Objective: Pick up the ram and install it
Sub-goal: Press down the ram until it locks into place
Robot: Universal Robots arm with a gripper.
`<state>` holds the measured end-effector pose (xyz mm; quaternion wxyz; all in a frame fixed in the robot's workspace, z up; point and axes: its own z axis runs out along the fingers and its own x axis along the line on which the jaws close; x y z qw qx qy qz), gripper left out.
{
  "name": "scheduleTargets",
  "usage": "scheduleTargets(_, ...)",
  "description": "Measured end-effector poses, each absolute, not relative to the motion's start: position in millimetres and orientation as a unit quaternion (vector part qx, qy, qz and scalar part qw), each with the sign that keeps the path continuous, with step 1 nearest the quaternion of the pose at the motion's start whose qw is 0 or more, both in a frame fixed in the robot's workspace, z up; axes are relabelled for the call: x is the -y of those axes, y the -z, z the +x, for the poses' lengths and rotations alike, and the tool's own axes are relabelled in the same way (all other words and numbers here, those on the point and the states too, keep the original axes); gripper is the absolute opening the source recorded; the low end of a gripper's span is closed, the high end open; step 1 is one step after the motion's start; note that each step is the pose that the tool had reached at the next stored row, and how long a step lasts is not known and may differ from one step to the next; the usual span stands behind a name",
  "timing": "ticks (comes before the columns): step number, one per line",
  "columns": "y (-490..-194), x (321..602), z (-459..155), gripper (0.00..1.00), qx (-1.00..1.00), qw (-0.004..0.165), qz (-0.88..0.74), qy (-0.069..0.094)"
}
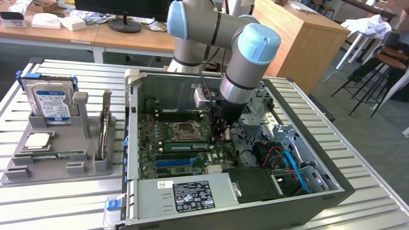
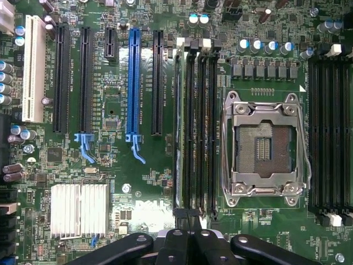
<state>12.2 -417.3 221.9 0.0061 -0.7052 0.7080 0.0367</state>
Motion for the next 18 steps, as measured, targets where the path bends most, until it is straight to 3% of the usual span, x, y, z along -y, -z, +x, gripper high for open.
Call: scheduleTargets(18, -240.1, 417.2, 12.2, 0.1, -0.708, 0.006, -0.705, -0.037)
